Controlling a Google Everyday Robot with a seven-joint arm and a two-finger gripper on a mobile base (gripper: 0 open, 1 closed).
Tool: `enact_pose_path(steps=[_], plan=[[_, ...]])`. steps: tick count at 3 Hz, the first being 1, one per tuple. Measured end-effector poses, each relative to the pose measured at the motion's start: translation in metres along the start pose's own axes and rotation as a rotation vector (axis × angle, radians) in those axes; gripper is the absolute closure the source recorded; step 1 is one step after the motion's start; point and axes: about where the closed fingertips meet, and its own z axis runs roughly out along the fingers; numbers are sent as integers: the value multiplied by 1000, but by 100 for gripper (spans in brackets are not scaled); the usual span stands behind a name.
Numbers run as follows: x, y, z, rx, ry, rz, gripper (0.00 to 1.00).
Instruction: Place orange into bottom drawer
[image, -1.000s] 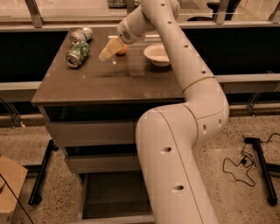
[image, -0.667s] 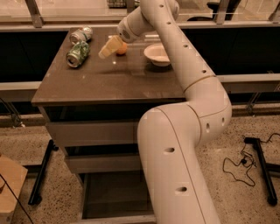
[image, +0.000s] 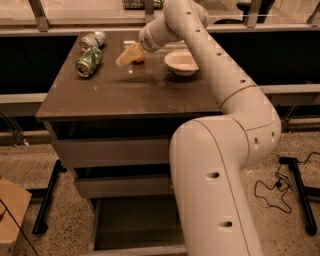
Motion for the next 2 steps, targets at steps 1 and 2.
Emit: enact_pose_path(steps=[1,2], plan=[[12,1,9,-4,-3,31,3],[18,3,19,-13,-12,46,2]])
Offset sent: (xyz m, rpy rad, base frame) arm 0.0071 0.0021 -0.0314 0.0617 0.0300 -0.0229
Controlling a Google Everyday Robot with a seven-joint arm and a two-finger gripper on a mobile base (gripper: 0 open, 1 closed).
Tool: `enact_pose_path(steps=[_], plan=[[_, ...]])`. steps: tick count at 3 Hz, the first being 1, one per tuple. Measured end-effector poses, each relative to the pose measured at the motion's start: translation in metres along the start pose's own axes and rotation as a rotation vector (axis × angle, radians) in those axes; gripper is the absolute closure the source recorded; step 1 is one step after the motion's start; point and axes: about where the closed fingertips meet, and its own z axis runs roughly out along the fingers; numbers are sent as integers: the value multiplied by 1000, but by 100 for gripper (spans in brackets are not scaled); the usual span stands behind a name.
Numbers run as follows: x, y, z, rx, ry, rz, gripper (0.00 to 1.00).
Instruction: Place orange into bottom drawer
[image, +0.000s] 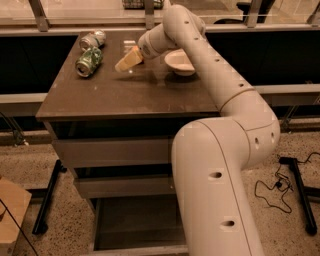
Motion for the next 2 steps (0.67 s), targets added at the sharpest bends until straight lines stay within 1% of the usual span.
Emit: enact_pose_path(steps=[1,2], plan=[[2,-2,8,-4,-18,14,15],[4,-11,11,4,-44,32,38]])
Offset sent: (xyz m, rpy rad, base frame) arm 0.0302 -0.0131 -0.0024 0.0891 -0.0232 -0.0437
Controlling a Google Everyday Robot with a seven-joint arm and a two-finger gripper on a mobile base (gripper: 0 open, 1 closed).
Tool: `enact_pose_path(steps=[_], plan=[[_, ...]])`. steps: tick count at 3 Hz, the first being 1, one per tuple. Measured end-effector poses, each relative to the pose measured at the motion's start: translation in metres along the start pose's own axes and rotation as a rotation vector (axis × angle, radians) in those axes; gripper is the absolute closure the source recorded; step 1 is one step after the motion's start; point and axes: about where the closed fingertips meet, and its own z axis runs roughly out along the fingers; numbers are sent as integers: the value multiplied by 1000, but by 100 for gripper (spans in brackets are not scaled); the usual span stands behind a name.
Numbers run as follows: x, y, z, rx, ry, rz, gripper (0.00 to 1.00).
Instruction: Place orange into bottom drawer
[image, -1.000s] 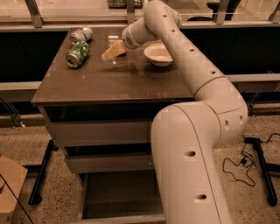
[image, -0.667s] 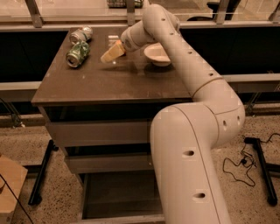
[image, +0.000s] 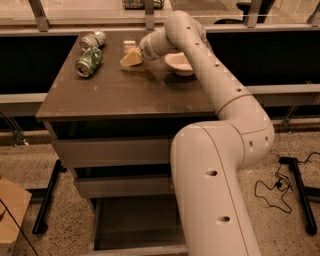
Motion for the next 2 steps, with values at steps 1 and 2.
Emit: enact_pose_path(steps=[1,2], plan=[[2,-17,-5,27,-26,19,69],[-4,-21,-9,35,-39,12,92]])
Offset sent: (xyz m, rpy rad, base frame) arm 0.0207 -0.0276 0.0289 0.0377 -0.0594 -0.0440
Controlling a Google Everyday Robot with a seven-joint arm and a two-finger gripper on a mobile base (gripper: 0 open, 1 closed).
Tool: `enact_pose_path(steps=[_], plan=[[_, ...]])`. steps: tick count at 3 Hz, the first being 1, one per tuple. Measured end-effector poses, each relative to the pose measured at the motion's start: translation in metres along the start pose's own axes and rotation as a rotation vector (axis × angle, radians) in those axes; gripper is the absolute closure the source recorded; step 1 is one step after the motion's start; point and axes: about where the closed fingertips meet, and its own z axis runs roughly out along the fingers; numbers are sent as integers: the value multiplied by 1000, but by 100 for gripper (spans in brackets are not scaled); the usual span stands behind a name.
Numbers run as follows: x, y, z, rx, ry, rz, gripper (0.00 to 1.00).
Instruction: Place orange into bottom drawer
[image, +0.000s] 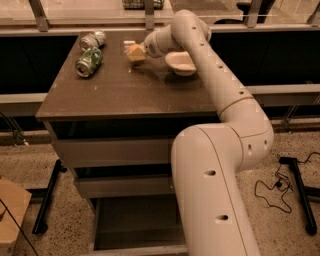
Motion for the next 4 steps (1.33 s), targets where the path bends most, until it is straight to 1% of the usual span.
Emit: enact_pose_path(steps=[1,2,3,4], plan=[[-34,37,-27,-71,31,-147,100],[-45,72,-60,-137,116,-243,100],[-47,111,-129,-183,184,-250,100],[-43,148,-189,-221,168,-224,100]])
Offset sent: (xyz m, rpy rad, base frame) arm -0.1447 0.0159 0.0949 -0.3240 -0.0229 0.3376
